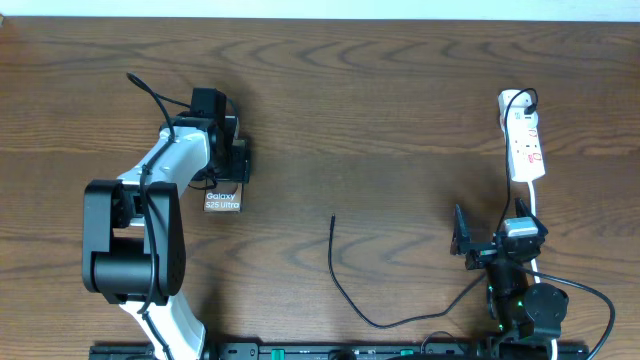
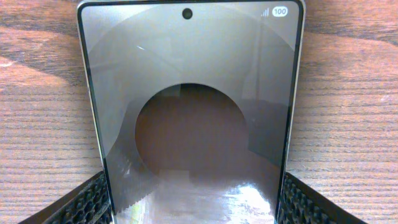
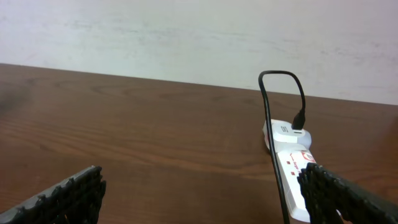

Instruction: Plug charger to phone and switch on socket

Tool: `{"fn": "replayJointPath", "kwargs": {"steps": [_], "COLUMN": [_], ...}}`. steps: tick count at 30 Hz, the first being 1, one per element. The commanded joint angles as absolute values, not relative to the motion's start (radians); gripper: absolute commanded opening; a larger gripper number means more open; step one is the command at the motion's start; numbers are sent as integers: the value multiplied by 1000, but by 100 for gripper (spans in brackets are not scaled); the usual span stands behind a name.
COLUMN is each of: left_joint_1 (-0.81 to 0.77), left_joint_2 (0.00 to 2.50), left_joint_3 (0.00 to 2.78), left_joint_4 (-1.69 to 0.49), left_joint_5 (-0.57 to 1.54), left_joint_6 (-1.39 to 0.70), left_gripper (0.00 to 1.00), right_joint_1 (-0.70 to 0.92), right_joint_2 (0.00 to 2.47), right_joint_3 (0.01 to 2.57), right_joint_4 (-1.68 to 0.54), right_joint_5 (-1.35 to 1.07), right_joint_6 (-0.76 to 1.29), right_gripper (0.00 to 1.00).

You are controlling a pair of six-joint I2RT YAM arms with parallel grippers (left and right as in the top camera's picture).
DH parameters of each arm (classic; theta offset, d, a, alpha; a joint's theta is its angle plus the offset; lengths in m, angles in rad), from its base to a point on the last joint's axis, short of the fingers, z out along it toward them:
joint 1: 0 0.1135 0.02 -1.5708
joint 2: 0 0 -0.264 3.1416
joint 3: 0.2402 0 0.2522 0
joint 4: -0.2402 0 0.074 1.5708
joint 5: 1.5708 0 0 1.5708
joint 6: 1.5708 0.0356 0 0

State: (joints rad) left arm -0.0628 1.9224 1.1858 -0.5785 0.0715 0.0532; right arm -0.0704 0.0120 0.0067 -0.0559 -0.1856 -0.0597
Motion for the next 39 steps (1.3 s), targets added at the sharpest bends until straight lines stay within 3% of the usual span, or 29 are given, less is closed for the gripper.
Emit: {"fn": "replayJointPath", "kwargs": {"steps": [1, 4, 39], "left_joint_1": [-67, -67, -67], "left_joint_2": [1941, 1941, 1938], "left_joint_3": [1164, 1164, 1164], "left_joint_4": [-582, -582, -582], "left_joint_5": [78, 78, 78], "left_joint_6": [59, 59, 59], "left_gripper": [13, 8, 8], "right_joint_1": [-64, -65, -64], "right_joint_2": [6, 6, 6], "right_joint_3": [6, 6, 6], "right_joint_4": [-61, -61, -61], "right_joint_5": [-182, -182, -182], "right_joint_6": [-68, -68, -68], "right_gripper": [99, 99, 99]}}
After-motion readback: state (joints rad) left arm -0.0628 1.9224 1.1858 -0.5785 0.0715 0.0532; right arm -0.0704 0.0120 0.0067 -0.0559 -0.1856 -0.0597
